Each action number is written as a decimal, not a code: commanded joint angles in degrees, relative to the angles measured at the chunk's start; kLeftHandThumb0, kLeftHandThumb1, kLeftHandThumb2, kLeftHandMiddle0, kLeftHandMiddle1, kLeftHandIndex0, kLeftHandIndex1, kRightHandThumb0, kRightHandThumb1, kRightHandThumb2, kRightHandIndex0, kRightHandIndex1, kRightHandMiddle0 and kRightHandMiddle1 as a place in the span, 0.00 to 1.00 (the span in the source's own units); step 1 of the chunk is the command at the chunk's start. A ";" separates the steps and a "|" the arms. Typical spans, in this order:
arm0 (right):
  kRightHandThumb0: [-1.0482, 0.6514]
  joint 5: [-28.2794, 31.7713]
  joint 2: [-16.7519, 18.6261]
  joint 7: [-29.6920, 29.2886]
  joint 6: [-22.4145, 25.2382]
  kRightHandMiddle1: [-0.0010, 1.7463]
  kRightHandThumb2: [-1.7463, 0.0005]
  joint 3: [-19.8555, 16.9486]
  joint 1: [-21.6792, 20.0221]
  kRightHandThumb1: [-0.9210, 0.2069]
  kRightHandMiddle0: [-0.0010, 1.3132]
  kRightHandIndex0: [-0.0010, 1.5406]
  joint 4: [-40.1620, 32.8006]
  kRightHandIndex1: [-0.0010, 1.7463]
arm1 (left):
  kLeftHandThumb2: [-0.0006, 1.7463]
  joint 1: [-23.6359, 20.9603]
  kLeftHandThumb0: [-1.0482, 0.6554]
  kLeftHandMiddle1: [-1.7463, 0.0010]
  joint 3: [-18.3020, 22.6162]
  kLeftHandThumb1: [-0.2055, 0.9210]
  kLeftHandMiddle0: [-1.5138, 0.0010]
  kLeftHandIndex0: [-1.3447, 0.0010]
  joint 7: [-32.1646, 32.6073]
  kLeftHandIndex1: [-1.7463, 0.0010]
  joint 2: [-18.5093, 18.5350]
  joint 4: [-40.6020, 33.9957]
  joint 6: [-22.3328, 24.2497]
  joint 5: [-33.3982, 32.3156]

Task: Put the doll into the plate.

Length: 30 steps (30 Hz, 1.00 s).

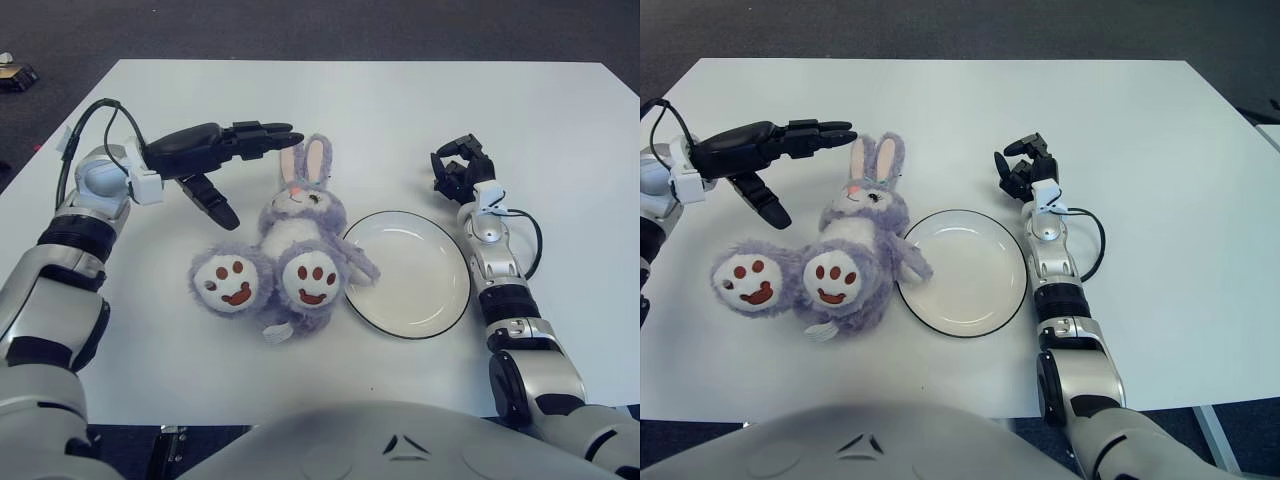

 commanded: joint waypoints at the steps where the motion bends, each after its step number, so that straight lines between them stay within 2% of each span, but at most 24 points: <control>1: 0.40 -0.71 0.24 0.17 3.65 0.94 0.69 0.33 2.62 0.08 0.28 0.55 2.36 1.00 | 0.08 0.52 0.13 1.00 1.60 1.00 0.84 0.86 1.16 0.98 -1.78 0.97 -3.91 2.74; 3: 0.40 -0.71 0.28 0.12 3.69 0.93 0.70 0.29 2.55 0.08 0.28 0.55 2.41 1.00 | 0.10 0.12 0.14 1.00 1.32 1.00 0.84 0.85 1.57 0.98 -2.05 1.81 -6.27 3.43; 9: 0.40 -0.72 0.32 0.00 3.71 0.93 0.70 0.24 2.47 0.08 0.28 0.55 2.51 1.00 | 0.12 -0.84 0.14 1.00 -0.37 1.00 0.84 0.85 3.04 0.98 -1.72 3.29 -9.59 4.68; 19: 0.40 -0.68 0.46 -0.45 3.88 0.93 0.70 0.11 2.27 0.08 0.28 0.55 2.37 1.00 | 0.11 -1.19 0.18 1.00 -3.62 1.00 0.85 0.86 5.41 0.98 -2.16 3.53 -11.25 6.92; 24: 0.40 -0.67 0.66 -0.70 3.94 0.93 0.70 0.13 2.38 0.08 0.29 0.55 2.04 1.00 | 0.09 -1.12 0.20 1.00 -3.88 1.00 0.85 0.85 6.38 0.98 -2.07 2.32 -11.45 8.00; 30: 0.40 -0.60 0.80 -0.85 3.99 0.92 0.70 0.03 2.29 0.08 0.29 0.55 1.93 1.00 | 0.07 -0.14 0.24 1.00 1.74 1.00 0.86 0.84 6.92 0.98 -4.44 -1.45 -11.45 15.04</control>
